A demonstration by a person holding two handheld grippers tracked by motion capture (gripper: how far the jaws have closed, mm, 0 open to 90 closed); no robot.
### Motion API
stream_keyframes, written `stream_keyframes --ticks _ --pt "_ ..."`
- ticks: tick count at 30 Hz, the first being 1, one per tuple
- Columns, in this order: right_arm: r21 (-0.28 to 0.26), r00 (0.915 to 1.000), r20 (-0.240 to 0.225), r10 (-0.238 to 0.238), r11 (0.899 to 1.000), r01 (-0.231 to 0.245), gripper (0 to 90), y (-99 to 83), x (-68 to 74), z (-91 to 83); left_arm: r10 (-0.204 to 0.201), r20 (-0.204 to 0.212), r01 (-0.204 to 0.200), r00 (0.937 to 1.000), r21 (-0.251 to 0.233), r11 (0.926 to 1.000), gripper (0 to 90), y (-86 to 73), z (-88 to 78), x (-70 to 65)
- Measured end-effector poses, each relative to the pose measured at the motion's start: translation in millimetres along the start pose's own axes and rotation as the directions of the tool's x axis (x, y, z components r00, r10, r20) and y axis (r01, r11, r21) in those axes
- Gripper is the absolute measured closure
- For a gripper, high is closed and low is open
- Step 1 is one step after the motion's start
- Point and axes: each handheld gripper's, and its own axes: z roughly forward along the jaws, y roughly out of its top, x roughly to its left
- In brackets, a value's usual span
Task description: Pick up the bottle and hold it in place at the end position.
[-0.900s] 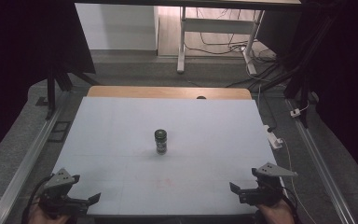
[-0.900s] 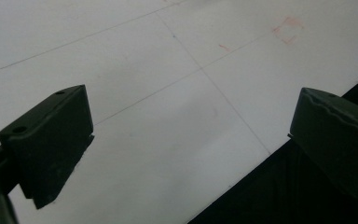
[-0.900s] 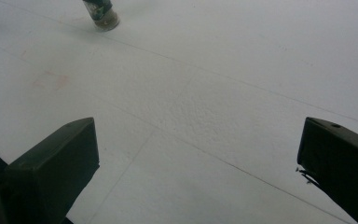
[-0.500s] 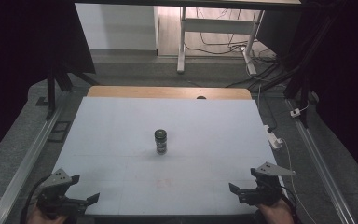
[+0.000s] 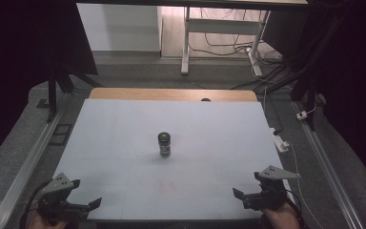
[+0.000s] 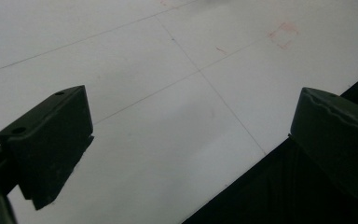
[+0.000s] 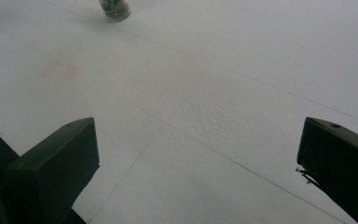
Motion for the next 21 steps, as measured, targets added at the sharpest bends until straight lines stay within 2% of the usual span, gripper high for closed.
stream_keyframes --ticks 2,8,11,13,21 --pt "0.002 1.0 -0.001 0.0 1.0 0.0 0.0 0.0 -0.3 0.0 -0.001 -0.003 0.001 1.0 0.003 1.0 0.0 1.0 0.7 -0.8" --pt "0.004 1.0 -0.002 0.005 1.0 -0.004 0.0 -0.4 -0.8 -0.4 0.023 0.001 -0.023 0.9997 -0.029 0.9993 0.0 6.1 -2.3 -4.1" --pt "0.005 1.0 -0.004 0.006 1.0 -0.006 0.0 -0.1 -0.7 -0.1 0.012 0.018 -0.012 0.9998 -0.039 0.9992 0.0 6.9 -2.4 -2.9" --pt "0.007 1.0 -0.005 0.008 1.0 -0.008 0.0 0.1 -0.4 0.5 0.02 0.023 -0.019 0.9995 -0.043 0.9989 0.0 7.8 -0.6 -2.6" --pt "0.009 1.0 -0.006 0.003 1.0 -0.003 0.0 -0.2 -0.3 0.3 0.076 0.084 -0.072 0.9936 -0.052 0.9961 0.0 16.4 11.2 -5.3"
